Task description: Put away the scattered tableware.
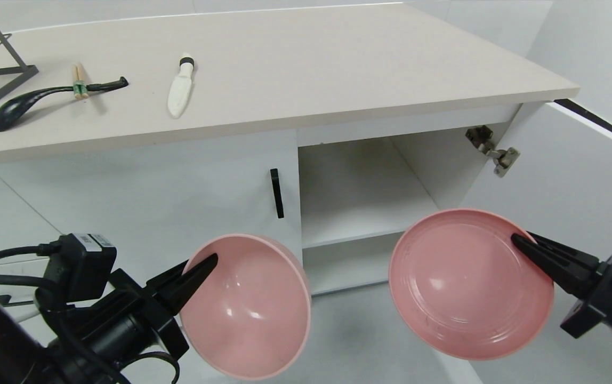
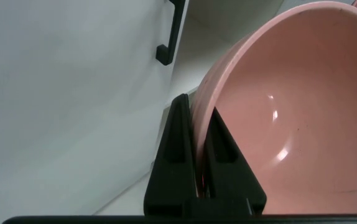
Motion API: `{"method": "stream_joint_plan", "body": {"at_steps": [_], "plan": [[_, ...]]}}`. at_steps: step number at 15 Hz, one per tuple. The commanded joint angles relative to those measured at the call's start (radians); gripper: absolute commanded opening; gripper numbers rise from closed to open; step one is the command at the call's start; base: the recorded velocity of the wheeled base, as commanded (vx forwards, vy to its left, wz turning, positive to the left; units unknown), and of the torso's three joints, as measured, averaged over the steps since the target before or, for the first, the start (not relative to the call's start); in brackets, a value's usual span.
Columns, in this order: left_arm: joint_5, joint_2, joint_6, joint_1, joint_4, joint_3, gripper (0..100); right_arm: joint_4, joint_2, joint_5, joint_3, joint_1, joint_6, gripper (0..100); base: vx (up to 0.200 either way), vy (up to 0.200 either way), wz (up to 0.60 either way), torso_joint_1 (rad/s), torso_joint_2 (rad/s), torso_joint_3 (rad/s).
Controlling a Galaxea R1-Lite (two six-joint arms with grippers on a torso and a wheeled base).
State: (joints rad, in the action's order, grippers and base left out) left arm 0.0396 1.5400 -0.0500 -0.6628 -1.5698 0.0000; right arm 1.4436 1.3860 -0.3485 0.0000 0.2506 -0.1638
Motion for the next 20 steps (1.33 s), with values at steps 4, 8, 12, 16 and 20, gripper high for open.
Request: {"method": "stream_joint_plan", "body": {"at_steps": [4,8,12,16,20], "plan": [[-0.001,0.002,0.001,0.0,-0.001,-0.002,0,-0.002,0.001,0.0,0.0,-0.001,-0.042,0,0.0,0.0,0.0,0.0,0.0,0.0],[0.0,0.002,0.001,0.0,-0.001,-0.002,0,0.0,0.008,0.0,0.0,-0.001,-0.04,0,0.0,0.0,0.0,-0.323,0.04,-0.278],[0.0,0.002,-0.001,0.0,-0.001,0.0,0,0.008,0.008,0.0,0.0,-0.001,-0.037,0,0.0,0.0,0.0,-0.587,0.04,-0.516],[0.0,-0.001,-0.001,0.0,-0.001,0.0,0,0.006,0.008,0.0,0.0,-0.001,-0.037,0,0.0,0.0,0.0,-0.156,0.14,-0.054],[0.0,-0.001,-0.001,0.002,-0.001,0.0,0,0.003,0.01,0.0,0.0,-0.001,-0.037,0,0.0,0.0,0.0,-0.111,0.28,0.101]]}}
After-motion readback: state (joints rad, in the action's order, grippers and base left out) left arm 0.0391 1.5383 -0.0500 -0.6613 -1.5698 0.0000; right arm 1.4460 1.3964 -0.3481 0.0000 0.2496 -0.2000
